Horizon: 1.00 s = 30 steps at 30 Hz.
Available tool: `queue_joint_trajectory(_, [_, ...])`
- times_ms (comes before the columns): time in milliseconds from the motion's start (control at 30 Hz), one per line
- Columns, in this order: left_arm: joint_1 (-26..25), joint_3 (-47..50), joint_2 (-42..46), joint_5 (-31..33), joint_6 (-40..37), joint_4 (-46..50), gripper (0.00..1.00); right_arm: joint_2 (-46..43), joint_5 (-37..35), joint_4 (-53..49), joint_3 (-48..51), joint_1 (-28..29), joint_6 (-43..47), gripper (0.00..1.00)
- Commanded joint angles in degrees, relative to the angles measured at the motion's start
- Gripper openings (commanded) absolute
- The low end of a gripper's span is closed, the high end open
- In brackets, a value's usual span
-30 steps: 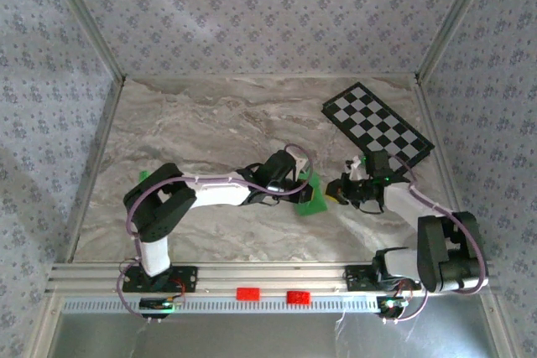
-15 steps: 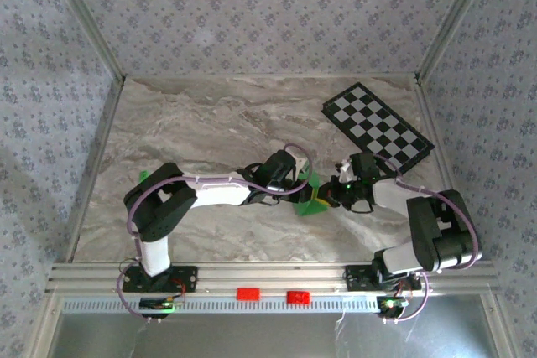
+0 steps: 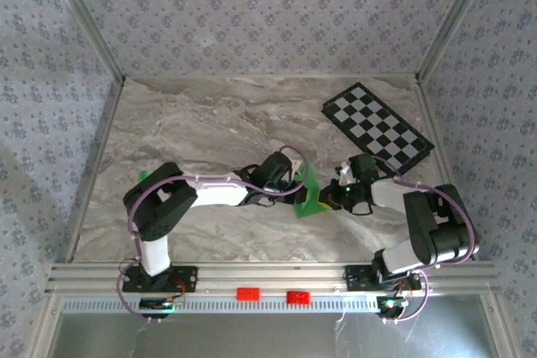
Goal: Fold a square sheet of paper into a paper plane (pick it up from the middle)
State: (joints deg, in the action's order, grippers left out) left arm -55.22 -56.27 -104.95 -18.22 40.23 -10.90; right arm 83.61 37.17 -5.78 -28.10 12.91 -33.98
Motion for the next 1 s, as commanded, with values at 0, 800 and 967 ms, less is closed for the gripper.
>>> queue_joint_trajectory(0, [0.64, 0.49, 0.29, 1.70, -2.24, 0.86, 0.00, 1.73, -4.37, -4.02, 1.16, 0.25, 1.29, 0.00])
queue_joint_trajectory(800, [0.91, -1.93, -2.34, 8.47, -7.88, 4.61, 0.00, 2.62, -3.59, -4.15, 0.96, 0.28, 1.63, 0.00])
queue_joint_trajectory(967, [0.87, -1.64, -2.63, 8.63, -8.05, 4.00, 0.00, 2.93, -3.45, -4.15, 0.77, 0.27, 1.63, 0.00])
